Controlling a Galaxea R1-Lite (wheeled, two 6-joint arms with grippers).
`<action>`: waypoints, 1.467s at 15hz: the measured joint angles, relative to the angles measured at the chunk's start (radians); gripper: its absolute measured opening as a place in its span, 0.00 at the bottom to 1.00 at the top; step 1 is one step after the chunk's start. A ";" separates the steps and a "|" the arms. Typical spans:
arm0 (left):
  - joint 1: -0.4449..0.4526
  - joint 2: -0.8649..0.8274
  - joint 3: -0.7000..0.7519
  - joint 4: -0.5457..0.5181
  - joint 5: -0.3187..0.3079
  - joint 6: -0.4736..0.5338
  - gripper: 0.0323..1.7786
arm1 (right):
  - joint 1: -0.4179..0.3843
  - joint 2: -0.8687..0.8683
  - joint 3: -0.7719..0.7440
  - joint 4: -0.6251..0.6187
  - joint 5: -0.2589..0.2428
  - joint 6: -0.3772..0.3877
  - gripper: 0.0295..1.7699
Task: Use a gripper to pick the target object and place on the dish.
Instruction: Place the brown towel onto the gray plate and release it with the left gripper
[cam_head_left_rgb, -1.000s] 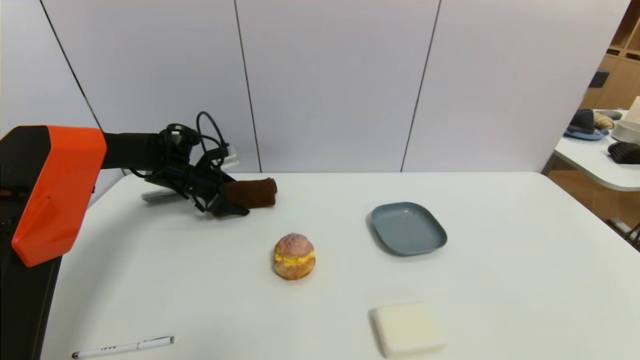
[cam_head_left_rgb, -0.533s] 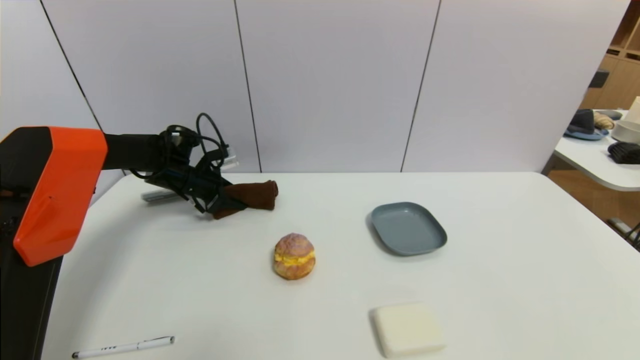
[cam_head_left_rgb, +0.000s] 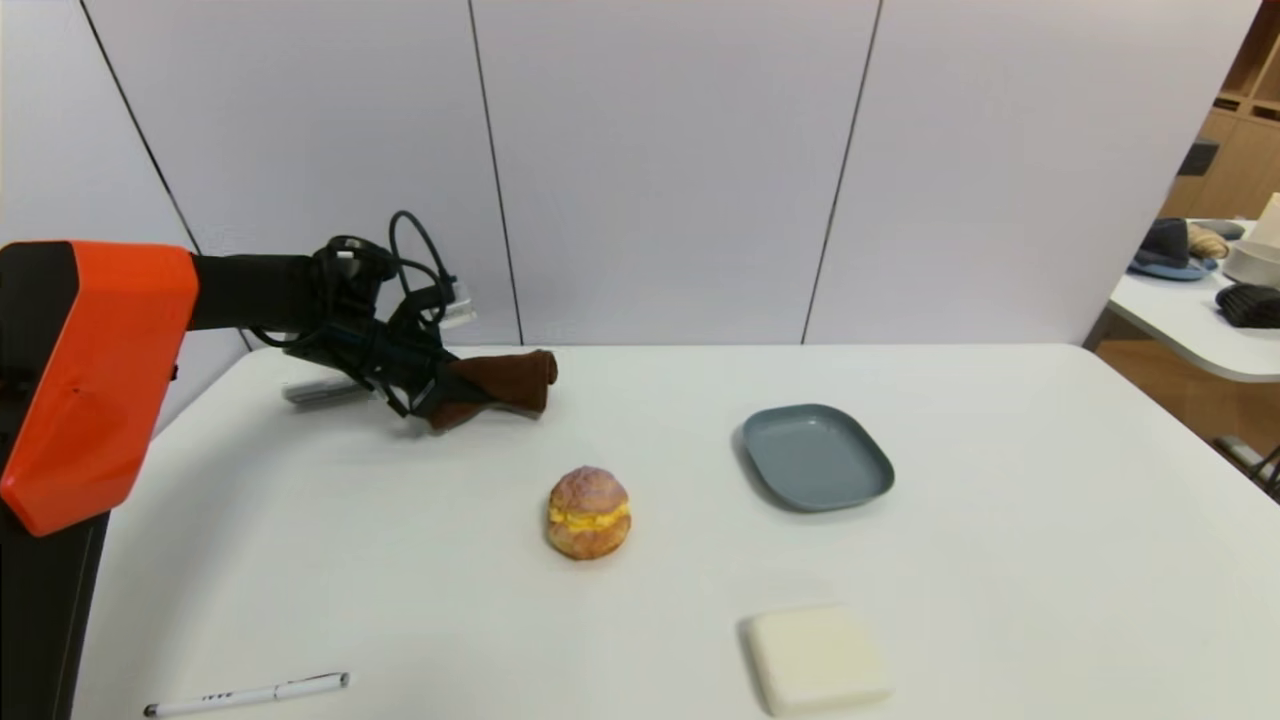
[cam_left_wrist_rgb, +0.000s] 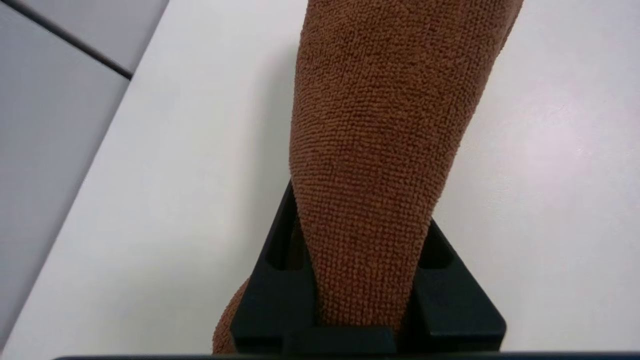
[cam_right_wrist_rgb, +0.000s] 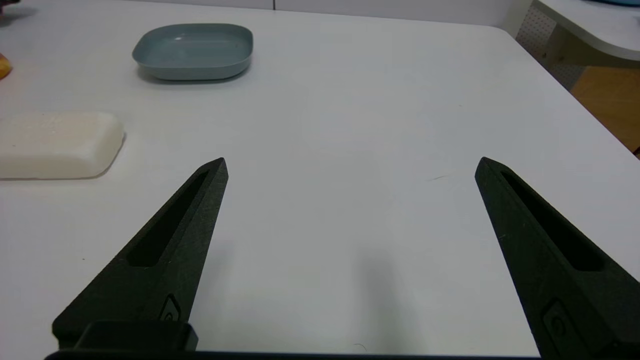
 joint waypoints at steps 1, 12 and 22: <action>-0.019 -0.015 0.001 0.000 0.002 0.000 0.23 | 0.000 0.000 0.000 0.000 0.000 0.000 0.97; -0.442 -0.105 -0.048 -0.055 0.054 -0.179 0.23 | 0.000 0.000 0.000 0.000 0.000 0.000 0.97; -0.642 0.041 -0.054 -0.554 0.089 -0.310 0.23 | 0.000 0.000 0.000 0.000 0.000 0.000 0.97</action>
